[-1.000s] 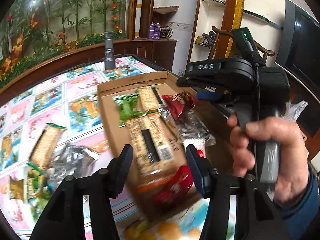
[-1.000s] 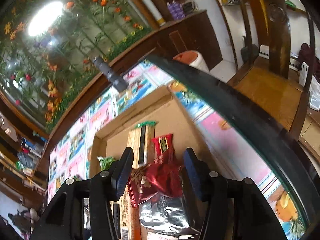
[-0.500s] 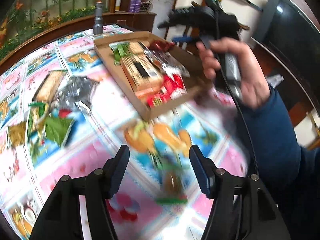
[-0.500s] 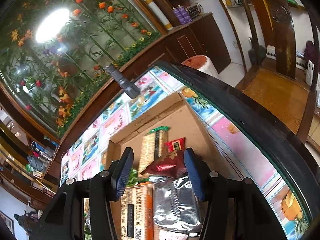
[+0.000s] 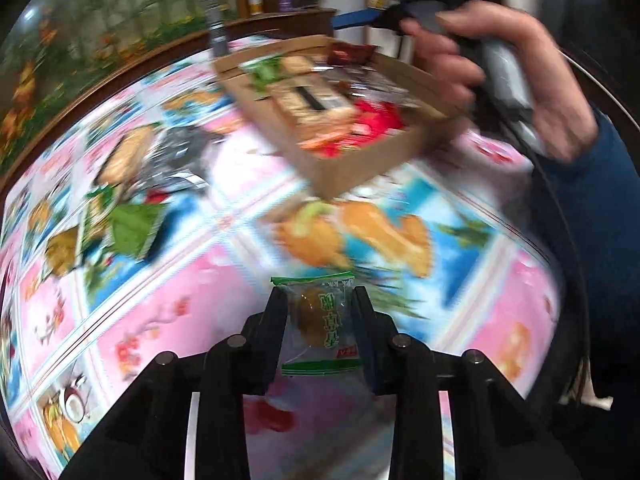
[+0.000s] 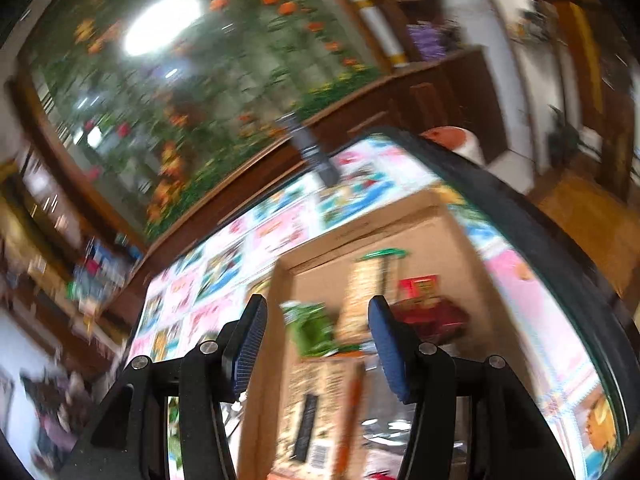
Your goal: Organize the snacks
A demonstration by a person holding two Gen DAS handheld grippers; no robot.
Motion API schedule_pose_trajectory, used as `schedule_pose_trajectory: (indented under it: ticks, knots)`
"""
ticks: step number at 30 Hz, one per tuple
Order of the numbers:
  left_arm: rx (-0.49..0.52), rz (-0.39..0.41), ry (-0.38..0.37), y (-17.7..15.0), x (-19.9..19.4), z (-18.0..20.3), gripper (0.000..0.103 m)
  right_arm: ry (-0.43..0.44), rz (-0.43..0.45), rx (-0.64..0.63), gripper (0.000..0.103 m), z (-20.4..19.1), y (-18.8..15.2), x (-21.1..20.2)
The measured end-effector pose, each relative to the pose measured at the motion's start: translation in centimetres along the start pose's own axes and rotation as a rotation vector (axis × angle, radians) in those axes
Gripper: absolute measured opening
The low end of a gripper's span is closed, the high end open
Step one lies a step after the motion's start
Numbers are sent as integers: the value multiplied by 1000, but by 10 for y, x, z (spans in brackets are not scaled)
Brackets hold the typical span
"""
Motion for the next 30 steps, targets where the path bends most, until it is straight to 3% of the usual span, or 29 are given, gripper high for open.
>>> schedule_pose_trajectory:
  ticks: [5,9,12,18,30]
  knots:
    - [-146,26,120,-2,-9,-59,31,-20,7,-305,57,-69,-32,6]
    - [-277,51,189,-12,-22,-109,31,-233,164,-637,56,-112,-58,0]
    - [-344,76,235,-18,-29,-136,31,-317,245,-766,56,-128,-71,-4]
    - [-367,88,260,-17,-28,-144,31,-360,254,-870,56,-139,-87,2]
    - [-361,87,269,-14,-26,-143,31,-359,211,-874,56,-139,-93,8]
Point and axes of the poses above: each gripper's, at about its wrist camera, not at the fingertips, and x roughly the way its jaws point, z to its right, y to its top, the point moved 9 cm from there along x, roughly the way its jaws point, and after that the axes turned 5 degrees about -y, right-handed, at the moved point
